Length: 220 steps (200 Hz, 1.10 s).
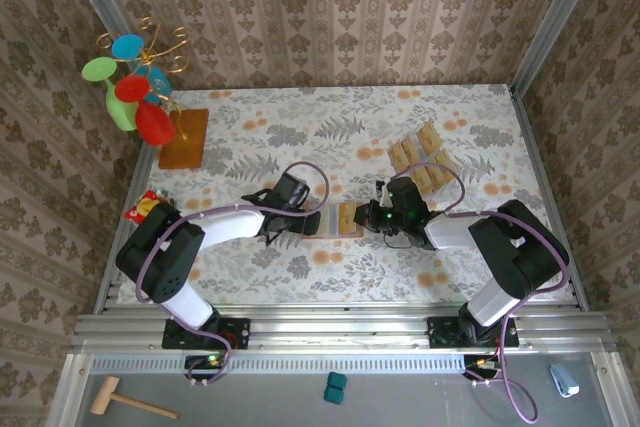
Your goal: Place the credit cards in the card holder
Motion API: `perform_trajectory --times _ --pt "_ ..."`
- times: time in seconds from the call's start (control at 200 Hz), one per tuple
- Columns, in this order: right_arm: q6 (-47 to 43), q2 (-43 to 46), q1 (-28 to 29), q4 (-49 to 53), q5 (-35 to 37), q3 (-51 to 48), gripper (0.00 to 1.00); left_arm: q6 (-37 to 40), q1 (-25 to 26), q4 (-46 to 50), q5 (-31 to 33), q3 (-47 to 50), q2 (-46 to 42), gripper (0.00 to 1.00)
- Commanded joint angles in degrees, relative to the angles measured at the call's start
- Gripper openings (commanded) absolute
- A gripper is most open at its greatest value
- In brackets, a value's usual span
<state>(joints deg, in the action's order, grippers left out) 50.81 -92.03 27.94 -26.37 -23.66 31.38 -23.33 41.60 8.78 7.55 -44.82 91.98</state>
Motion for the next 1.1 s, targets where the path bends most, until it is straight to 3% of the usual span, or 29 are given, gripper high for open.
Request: perform_trajectory --times 0.0,0.395,1.095 --pt "-0.49 -0.29 -0.43 -1.19 -1.67 -0.53 0.00 -0.64 0.27 1.34 1.75 1.76 -0.60 1.00" --pt "1.63 -0.24 -0.48 -11.27 -4.82 -1.58 0.00 -1.01 0.29 1.72 2.72 2.63 -1.91 1.00" --pt "7.81 -11.65 -0.35 -28.85 -5.38 -2.85 0.00 -1.24 0.26 2.37 3.04 3.39 -2.53 1.00"
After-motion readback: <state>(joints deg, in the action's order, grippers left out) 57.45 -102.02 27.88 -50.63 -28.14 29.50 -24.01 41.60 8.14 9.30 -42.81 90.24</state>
